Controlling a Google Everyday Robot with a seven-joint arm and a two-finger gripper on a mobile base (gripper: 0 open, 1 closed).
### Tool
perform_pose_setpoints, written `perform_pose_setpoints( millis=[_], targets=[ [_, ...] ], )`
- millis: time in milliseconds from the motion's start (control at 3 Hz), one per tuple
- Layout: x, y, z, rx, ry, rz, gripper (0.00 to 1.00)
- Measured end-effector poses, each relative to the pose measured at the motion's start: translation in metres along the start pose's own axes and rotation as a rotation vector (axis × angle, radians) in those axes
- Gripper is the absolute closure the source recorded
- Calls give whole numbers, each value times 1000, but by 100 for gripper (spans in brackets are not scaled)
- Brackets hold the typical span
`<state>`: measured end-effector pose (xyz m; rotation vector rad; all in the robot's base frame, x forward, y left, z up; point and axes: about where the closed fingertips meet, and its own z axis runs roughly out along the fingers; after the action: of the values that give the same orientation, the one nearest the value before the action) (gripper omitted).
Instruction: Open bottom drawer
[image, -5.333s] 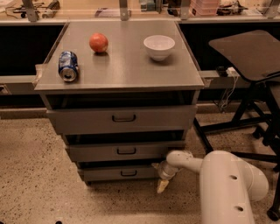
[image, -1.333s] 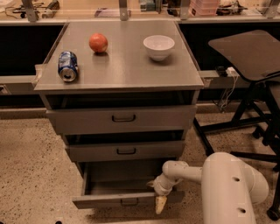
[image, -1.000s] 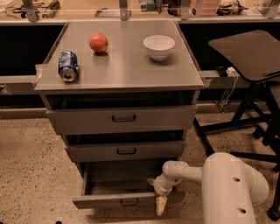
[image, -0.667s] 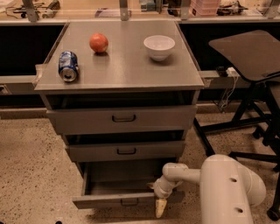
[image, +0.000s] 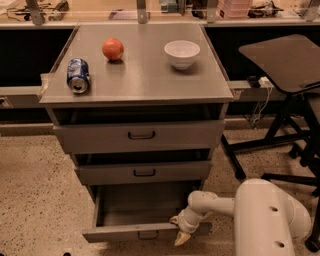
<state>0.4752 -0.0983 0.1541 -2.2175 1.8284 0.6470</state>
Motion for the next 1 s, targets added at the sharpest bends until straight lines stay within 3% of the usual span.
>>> perform_pose_setpoints(
  millis=[333, 667, 1000],
  targets=[
    [-7, 18, 4, -20, 14, -3, 40],
    [-9, 18, 2, -16, 12, -9, 15],
    [-30, 40, -25, 34, -9, -72, 0]
  ],
)
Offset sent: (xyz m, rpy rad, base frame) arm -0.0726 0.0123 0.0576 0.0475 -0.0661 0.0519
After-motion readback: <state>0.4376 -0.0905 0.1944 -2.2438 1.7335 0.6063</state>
